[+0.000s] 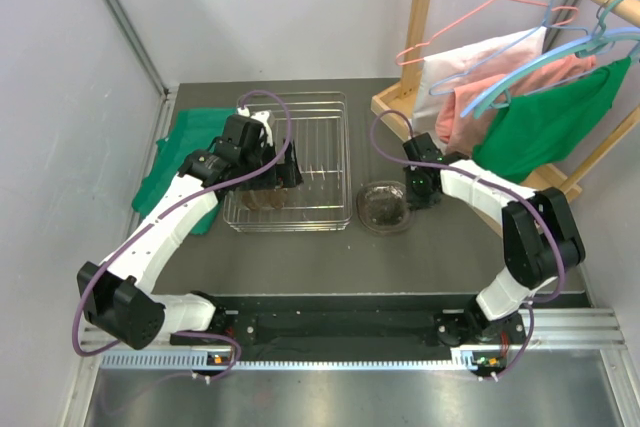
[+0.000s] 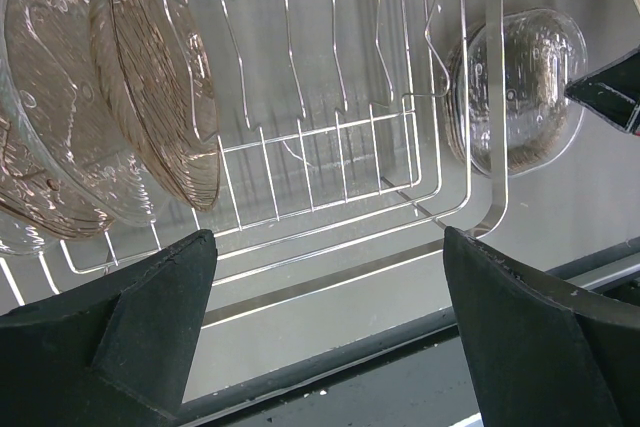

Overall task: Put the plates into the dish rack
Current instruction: Pick up the plate at the center of the board.

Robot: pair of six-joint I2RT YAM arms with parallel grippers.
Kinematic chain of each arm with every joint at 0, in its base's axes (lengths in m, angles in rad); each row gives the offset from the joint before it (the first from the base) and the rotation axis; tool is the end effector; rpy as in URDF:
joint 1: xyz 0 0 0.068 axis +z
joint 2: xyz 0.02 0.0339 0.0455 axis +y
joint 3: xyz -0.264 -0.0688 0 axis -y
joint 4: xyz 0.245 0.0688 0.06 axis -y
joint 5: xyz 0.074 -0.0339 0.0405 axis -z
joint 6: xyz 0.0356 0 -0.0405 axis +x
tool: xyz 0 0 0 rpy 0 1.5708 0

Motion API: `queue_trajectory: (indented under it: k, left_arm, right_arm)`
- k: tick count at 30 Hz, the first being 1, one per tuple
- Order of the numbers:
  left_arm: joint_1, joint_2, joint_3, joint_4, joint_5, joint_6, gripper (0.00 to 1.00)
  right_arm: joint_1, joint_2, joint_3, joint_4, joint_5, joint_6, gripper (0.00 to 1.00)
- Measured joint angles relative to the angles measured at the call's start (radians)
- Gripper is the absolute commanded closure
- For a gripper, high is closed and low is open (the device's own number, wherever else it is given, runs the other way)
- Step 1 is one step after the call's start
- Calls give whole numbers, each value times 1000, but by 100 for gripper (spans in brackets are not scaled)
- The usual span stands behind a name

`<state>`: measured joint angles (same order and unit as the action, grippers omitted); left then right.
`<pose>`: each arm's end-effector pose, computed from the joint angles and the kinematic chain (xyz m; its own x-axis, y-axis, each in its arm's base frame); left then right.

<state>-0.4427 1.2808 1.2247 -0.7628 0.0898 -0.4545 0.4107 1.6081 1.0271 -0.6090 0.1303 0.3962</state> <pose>0.2401 -0.1174 0.3327 -0.8046 -0.1024 -0.5849 0.1433 0.9224 -0.3587 0.2844 0.1188 0.1915 -0.9209 0.0163 -0.3894 0.0041 0.9995 0.0321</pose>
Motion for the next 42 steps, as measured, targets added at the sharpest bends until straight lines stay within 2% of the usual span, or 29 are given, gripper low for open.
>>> queue_trajectory:
  k: [2, 11, 25, 42]
  left_arm:
    - [0, 0, 0, 0, 0, 0, 1]
    - [0, 0, 0, 0, 0, 0, 1]
    - [0, 0, 0, 0, 0, 0, 1]
    - [0, 0, 7, 55, 126, -33, 1]
  right_arm:
    - [-3, 0, -2, 4, -14, 2, 100]
    - [-9, -11, -2, -6, -24, 6, 100]
    - [-9, -73, 39, -97, 45, -11, 100]
    - [-9, -475, 27, -134, 31, 97, 100]
